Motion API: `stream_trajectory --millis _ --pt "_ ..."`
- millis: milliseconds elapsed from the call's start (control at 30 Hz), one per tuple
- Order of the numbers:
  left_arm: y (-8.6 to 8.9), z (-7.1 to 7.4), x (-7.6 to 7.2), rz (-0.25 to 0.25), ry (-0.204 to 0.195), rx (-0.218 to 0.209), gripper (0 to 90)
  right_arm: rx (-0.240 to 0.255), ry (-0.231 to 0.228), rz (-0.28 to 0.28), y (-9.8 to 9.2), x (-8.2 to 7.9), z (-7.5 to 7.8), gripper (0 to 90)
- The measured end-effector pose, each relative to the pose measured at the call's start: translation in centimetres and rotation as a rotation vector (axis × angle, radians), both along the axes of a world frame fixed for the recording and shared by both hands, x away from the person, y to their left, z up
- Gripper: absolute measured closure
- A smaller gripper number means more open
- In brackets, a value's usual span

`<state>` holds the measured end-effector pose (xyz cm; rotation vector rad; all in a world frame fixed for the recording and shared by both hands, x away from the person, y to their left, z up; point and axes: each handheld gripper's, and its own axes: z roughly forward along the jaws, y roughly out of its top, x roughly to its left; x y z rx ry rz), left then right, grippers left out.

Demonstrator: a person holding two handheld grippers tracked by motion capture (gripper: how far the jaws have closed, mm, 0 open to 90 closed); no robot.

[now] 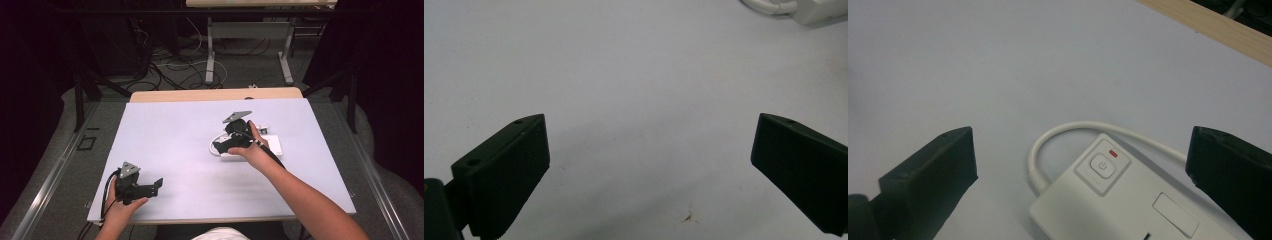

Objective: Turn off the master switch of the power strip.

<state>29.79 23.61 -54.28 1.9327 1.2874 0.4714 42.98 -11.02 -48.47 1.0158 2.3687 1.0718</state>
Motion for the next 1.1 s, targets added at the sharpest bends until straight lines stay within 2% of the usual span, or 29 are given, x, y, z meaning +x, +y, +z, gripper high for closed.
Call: stream_trajectory --millis 133,267,300,367,633,667,700,733,867,967,1033,1100 --pt "0.0 0.0 0.0 0.0 0.0 -0.001 2.3 -0.017 -0.003 0.013 -0.1 -0.5 0.2 0.0" --pt "0.0 0.0 0.0 0.001 0.0 0.0 2.3 -0.012 -0.004 0.016 -0.4 -1.1 0.3 0.0" --pt "0.0 0.0 0.0 0.001 0.0 0.0 2.3 -0.01 0.009 0.017 -0.5 -1.3 0.4 0.0" --pt "0.0 0.0 0.0 0.003 -0.003 -0.003 2.3 0.0 -0.003 0.014 -0.8 -1.6 0.5 0.0" --pt "-0.1 0.0 -0.1 0.002 0.001 -0.003 2.2 -0.028 -0.006 -0.016 -3.1 -3.1 0.7 0.0" --pt "-0.2 -0.1 0.0 0.007 -0.01 -0.009 2.1 -0.031 -0.017 -0.014 -3.4 -3.3 0.7 0.0" --pt "-0.1 0.1 -0.1 -0.008 0.007 -0.001 2.1 -0.027 -0.017 -0.022 -3.7 -3.5 0.7 0.0" --pt "-0.2 0.0 -0.1 0.0 -0.005 -0.004 2.1 -0.023 -0.021 -0.028 -4.0 -3.7 0.7 0.0" --pt "-0.3 -0.1 -0.1 -0.004 -0.011 0.0 0.8 -0.006 -0.025 -0.04 -5.4 -4.5 0.6 0.0" --pt "-0.3 0.0 -0.1 -0.004 -0.002 -0.004 0.8 -0.003 -0.037 -0.056 -6.2 -5.0 0.5 0.0" --pt "-0.2 0.0 -0.1 0.0 -0.004 -0.001 0.5 -0.002 -0.023 -0.067 -6.8 -5.4 0.5 0.0" --pt "-0.2 0.0 -0.1 0.003 -0.007 -0.002 0.5 -0.001 -0.031 -0.075 -7.4 -5.7 0.4 0.0"
